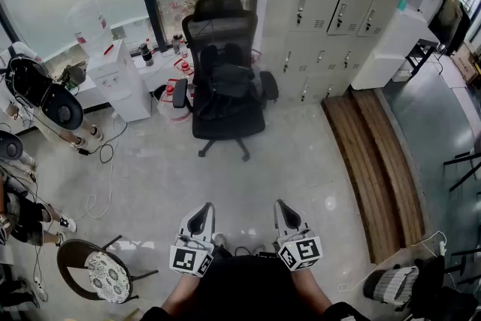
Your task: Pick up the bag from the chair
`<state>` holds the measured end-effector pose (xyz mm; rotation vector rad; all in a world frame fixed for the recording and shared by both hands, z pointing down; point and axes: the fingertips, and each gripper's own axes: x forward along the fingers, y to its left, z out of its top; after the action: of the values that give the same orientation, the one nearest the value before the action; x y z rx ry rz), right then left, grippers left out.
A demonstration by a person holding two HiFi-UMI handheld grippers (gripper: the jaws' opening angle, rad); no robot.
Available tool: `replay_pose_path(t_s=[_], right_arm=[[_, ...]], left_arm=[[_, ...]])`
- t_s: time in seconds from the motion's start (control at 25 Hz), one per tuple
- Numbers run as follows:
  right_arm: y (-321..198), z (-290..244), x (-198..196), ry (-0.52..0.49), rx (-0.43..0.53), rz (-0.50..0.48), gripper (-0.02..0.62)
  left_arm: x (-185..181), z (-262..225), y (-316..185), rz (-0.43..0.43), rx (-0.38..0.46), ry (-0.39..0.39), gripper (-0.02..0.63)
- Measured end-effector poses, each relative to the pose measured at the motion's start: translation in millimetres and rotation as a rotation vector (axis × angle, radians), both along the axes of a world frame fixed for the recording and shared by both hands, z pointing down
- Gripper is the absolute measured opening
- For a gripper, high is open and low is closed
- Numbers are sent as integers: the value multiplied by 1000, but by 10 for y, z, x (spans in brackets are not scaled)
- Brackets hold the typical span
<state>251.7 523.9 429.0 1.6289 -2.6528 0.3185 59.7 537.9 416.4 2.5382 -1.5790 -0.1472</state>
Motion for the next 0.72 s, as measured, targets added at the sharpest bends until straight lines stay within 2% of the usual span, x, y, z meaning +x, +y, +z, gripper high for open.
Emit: replay_pose_path(t_s=[0.48,0.72], right_arm=[[10,30,-98,12,4,-25,0],[0,-36,-127,-32,23,-5,0]], left_arm=[[-49,68,17,-10,-17,8,2],[-132,56,10,-17,-10,5,2]])
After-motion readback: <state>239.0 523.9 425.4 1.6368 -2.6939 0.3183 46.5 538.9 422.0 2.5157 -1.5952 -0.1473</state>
